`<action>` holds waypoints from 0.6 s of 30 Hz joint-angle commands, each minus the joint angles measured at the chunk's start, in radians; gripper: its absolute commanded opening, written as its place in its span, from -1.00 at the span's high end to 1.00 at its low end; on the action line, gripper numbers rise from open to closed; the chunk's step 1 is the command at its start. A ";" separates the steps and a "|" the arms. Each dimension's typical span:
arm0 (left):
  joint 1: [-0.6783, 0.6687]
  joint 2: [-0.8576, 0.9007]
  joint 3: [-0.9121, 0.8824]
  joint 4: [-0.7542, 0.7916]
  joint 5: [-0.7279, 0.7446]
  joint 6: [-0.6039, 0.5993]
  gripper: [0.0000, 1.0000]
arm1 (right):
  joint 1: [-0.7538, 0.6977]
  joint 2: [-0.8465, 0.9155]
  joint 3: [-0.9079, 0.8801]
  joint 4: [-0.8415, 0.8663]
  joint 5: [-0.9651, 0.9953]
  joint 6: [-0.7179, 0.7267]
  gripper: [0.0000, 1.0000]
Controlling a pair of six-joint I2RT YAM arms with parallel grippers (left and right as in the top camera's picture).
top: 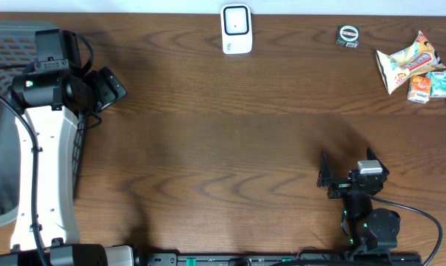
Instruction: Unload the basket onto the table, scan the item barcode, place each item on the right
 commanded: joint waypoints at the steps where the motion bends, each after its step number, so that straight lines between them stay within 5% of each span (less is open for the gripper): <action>1: 0.002 0.000 0.007 -0.003 -0.006 -0.009 -0.95 | -0.004 -0.006 -0.002 -0.005 0.008 -0.010 -0.98; 13: -0.011 -0.023 -0.046 -0.072 -0.035 0.006 -0.95 | -0.004 -0.006 -0.002 -0.005 0.008 -0.010 -0.99; 18: -0.040 -0.128 -0.256 0.090 -0.035 0.047 -0.95 | -0.004 -0.006 -0.002 -0.005 0.008 -0.010 -0.98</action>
